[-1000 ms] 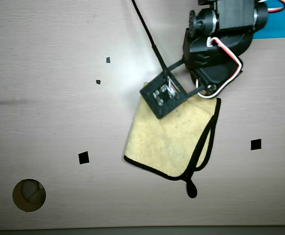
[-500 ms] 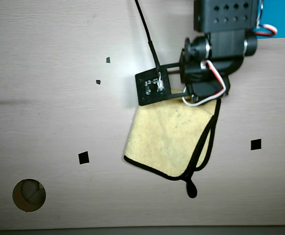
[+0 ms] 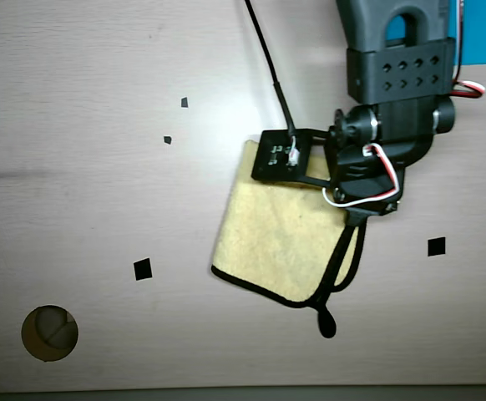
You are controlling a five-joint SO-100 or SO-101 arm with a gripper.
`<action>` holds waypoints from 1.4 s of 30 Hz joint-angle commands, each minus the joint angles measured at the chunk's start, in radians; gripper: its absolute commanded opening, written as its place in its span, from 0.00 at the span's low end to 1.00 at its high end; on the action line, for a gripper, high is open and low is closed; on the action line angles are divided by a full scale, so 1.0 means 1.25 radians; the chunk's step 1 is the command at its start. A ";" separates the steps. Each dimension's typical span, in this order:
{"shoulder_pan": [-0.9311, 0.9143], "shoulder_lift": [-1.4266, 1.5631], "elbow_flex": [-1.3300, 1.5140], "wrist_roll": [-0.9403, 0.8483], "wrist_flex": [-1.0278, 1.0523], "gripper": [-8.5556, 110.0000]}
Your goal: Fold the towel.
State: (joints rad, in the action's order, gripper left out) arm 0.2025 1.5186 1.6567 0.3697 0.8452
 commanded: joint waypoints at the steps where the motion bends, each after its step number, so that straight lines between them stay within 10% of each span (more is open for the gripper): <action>1: 0.018 0.009 -0.056 0.016 -0.013 0.23; 42: -0.077 -0.015 -0.109 0.036 -0.063 0.07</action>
State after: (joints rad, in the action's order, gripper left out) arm 0.1289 1.3806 1.6122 0.4510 0.7133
